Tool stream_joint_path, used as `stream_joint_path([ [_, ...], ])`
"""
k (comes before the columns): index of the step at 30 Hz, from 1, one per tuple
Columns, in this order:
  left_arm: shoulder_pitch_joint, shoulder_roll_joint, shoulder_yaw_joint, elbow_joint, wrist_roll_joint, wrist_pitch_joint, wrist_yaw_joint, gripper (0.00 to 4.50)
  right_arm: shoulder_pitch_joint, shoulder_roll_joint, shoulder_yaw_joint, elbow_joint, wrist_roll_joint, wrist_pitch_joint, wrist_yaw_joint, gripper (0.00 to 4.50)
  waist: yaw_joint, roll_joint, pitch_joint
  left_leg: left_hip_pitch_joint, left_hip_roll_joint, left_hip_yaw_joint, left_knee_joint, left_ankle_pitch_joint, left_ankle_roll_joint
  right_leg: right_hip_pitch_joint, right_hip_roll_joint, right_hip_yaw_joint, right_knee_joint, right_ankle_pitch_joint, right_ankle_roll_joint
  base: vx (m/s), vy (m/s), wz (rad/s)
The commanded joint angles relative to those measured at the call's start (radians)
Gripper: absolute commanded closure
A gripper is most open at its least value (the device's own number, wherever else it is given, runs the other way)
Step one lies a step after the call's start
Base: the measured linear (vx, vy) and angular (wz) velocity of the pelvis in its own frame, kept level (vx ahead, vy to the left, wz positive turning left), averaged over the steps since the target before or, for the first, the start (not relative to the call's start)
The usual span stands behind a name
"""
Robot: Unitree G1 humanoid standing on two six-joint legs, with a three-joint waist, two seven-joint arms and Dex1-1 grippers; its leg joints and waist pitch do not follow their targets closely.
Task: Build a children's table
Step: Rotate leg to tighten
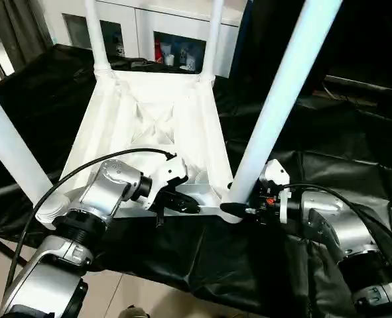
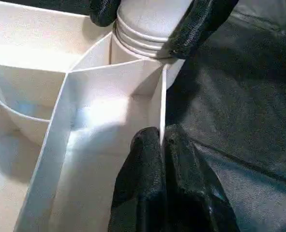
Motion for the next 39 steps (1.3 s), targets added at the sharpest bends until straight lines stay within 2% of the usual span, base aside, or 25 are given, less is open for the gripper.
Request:
stream_joint_path([
  [1,-0.024,-0.059,0.035,0.022,-0.025,-0.013,0.095,4.5,0.003,0.029,0.018,0.016,-0.026,0.005,-0.061,1.85,-0.005,0.0,-0.053,0.004,0.0,0.013,-0.065,-0.278,0.025,0.044,-0.033,0.029,-0.068,-0.278,-0.195,0.0,0.0,0.0],
  [2,-0.031,-0.076,0.038,0.036,-0.017,-0.02,0.132,4.5,-0.003,0.048,0.011,0.041,-0.04,0.006,-0.117,1.85,-0.004,-0.004,-0.052,0.005,-0.002,0.012,-0.066,-0.3,0.018,0.044,-0.036,0.029,-0.073,-0.338,-0.176,0.0,0.0,0.0],
  [3,-0.043,-0.106,0.042,0.062,-0.003,-0.032,0.198,4.5,-0.015,0.085,-0.004,0.086,-0.062,0.008,-0.222,1.86,-0.005,-0.005,-0.051,0.005,-0.003,0.013,-0.065,-0.303,0.015,0.041,-0.036,0.03,-0.075,-0.364,-0.166,0.0,0.0,0.0],
  [4,-0.048,-0.12,0.044,0.072,0.002,-0.036,0.225,4.5,-0.02,0.103,-0.012,0.103,-0.068,0.011,-0.266,1.87,-0.008,-0.002,-0.047,0.008,-0.004,0.01,-0.067,-0.329,0.002,0.036,-0.036,0.028,-0.082,-0.43,-0.146,0.0,0.0,0.0],
  [5,-0.051,-0.129,0.045,0.079,0.006,-0.038,0.243,4.5,-0.024,0.114,-0.018,0.114,-0.072,0.013,-0.294,1.87,-0.011,-0.005,-0.048,0.01,-0.006,0.008,-0.067,-0.346,-0.005,0.035,-0.037,0.026,-0.088,-0.491,-0.122,0.0,0.0,0.0],
  [6,-0.063,-0.155,0.046,0.101,0.017,-0.043,0.298,4.5,-0.036,0.15,-0.037,0.145,-0.079,0.019,-0.377,1.88,-0.011,0.0,-0.049,0.012,-0.005,0.006,-0.067,-0.354,-0.006,0.032,-0.039,0.027,-0.093,-0.51,-0.11,0.0,0.0,0.0],
  [9,-0.087,-0.232,0.038,0.145,0.049,-0.042,0.436,4.5,-0.081,0.252,-0.089,0.223,-0.086,0.043,-0.606,1.88,-0.021,0.004,-0.048,0.014,-0.009,0.003,-0.067,-0.38,-0.016,0.025,-0.037,0.022,-0.1,-0.553,-0.091,0.0,0.0,0.0],
  [10,-0.089,-0.266,0.032,0.151,0.052,-0.038,0.469,4.5,-0.1,0.285,-0.081,0.247,-0.098,0.044,-0.656,1.88,-0.023,0.007,-0.047,0.014,-0.009,0.0,-0.069,-0.388,-0.018,0.026,-0.037,0.02,-0.102,-0.561,-0.088,0.0,0.0,0.0],
  [11,-0.09,-0.272,0.032,0.151,0.052,-0.037,0.473,4.5,-0.102,0.289,-0.078,0.25,-0.101,0.044,-0.662,1.88,-0.031,0.005,-0.046,0.01,-0.01,-0.001,-0.069,-0.403,-0.018,0.027,-0.034,0.016,-0.105,-0.571,-0.079,0.0,0.0,0.0],
  [12,-0.09,-0.297,0.028,0.154,0.055,-0.033,0.489,4.5,-0.115,0.312,-0.06,0.262,-0.121,0.039,-0.685,1.88,-0.033,0.006,-0.048,0.013,-0.011,-0.001,-0.068,-0.413,-0.012,0.025,-0.034,0.015,-0.108,-0.575,-0.074,0.0,0.0,0.0],
  [14,-0.092,-0.319,0.019,0.164,0.065,-0.042,0.506,4.5,-0.134,0.335,-0.044,0.277,-0.142,0.017,-0.702,1.88,-0.035,0.005,-0.05,0.009,-0.01,-0.002,-0.07,-0.402,-0.001,0.028,-0.034,0.016,-0.107,-0.55,-0.076,0.0,0.0,0.0],
  [17,-0.099,-0.332,0.02,0.187,0.069,-0.059,0.515,4.5,-0.153,0.348,-0.032,0.301,-0.158,-0.009,-0.691,1.88,-0.036,0.007,-0.051,0.006,-0.01,0.001,-0.072,-0.394,0.011,0.029,-0.033,0.018,-0.105,-0.517,-0.086,0.0,0.0,0.0],
  [18,-0.101,-0.331,0.023,0.193,0.069,-0.063,0.512,4.5,-0.157,0.345,-0.023,0.305,-0.169,-0.017,-0.68,1.18,-0.037,0.004,-0.051,0.005,-0.011,0.002,-0.071,-0.391,0.016,0.03,-0.032,0.018,-0.104,-0.509,-0.088,0.0,0.0,0.0],
  [20,-0.101,-0.327,0.025,0.196,0.07,-0.068,0.51,4.5,-0.157,0.343,-0.023,0.304,-0.162,-0.022,-0.659,1.18,-0.036,0.008,-0.052,0.006,-0.01,0.003,-0.071,-0.386,0.017,0.028,-0.033,0.02,-0.103,-0.501,-0.095,0.0,0.0,0.0],
  [23,-0.097,-0.294,0.03,0.189,0.066,-0.073,0.464,4.5,-0.153,0.312,-0.028,0.278,-0.141,-0.044,-0.587,0.88,-0.034,0.003,-0.053,0.005,-0.009,0.003,-0.073,-0.379,0.026,0.032,-0.034,0.02,-0.103,-0.489,-0.097,0.0,0.0,0.0],
  [25,-0.09,-0.261,0.029,0.176,0.057,-0.076,0.402,4.5,-0.141,0.272,-0.03,0.244,-0.119,-0.066,-0.493,0.76,-0.032,0.004,-0.055,0.002,-0.007,0.005,-0.073,-0.366,0.036,0.035,-0.034,0.022,-0.1,-0.456,-0.105,0.0,0.0,0.0],
  [28,-0.077,-0.215,0.027,0.154,0.042,-0.085,0.32,4.5,-0.114,0.202,-0.014,0.184,-0.092,-0.079,-0.341,0.76,-0.027,0.003,-0.056,0.001,-0.005,0.008,-0.073,-0.328,0.05,0.04,-0.034,0.024,-0.091,-0.383,-0.133,0.0,0.0,0.0],
  [29,-0.07,-0.186,0.023,0.145,0.036,-0.089,0.272,4.5,-0.097,0.162,-0.01,0.15,-0.075,-0.073,-0.26,0.76,-0.023,0.004,-0.059,0.0,-0.004,0.008,-0.071,-0.307,0.06,0.046,-0.034,0.025,-0.088,-0.348,-0.143,0.0,0.0,0.0],
  [30,-0.07,-0.184,0.023,0.144,0.036,-0.09,0.268,4.5,-0.096,0.159,-0.01,0.148,-0.074,-0.073,-0.255,0.76,-0.023,0.005,-0.06,-0.002,-0.002,0.01,-0.07,-0.279,0.068,0.047,-0.035,0.026,-0.081,-0.296,-0.162,0.0,0.0,0.0],
  [33,-0.048,-0.123,0.018,0.101,0.006,-0.094,0.141,4.5,-0.063,0.076,-0.006,0.075,-0.031,-0.036,-0.103,0.76,-0.02,0.003,-0.063,-0.005,-0.003,0.011,-0.067,-0.24,0.077,0.054,-0.034,0.024,-0.075,-0.245,-0.186,0.0,0.0,0.0],
  [35,-0.036,-0.089,0.018,0.075,-0.009,-0.091,0.073,4.5,-0.044,0.029,0.004,0.039,-0.018,-0.021,-0.021,0.76,-0.02,0.007,-0.066,-0.006,0.001,0.012,-0.062,-0.182,0.097,0.054,-0.031,0.025,-0.059,-0.13,-0.224,0.0,0.0,0.0],
  [39,-0.016,-0.037,0.016,0.032,-0.031,-0.062,-0.018,4.5,-0.019,-0.037,0.023,-0.004,-0.009,-0.003,0.082,0.76,-0.017,0.008,-0.067,0.001,0.003,0.016,-0.058,-0.16,0.109,0.054,-0.03,0.026,-0.048,-0.054,-0.265,0.0,0.0,0.0],
])
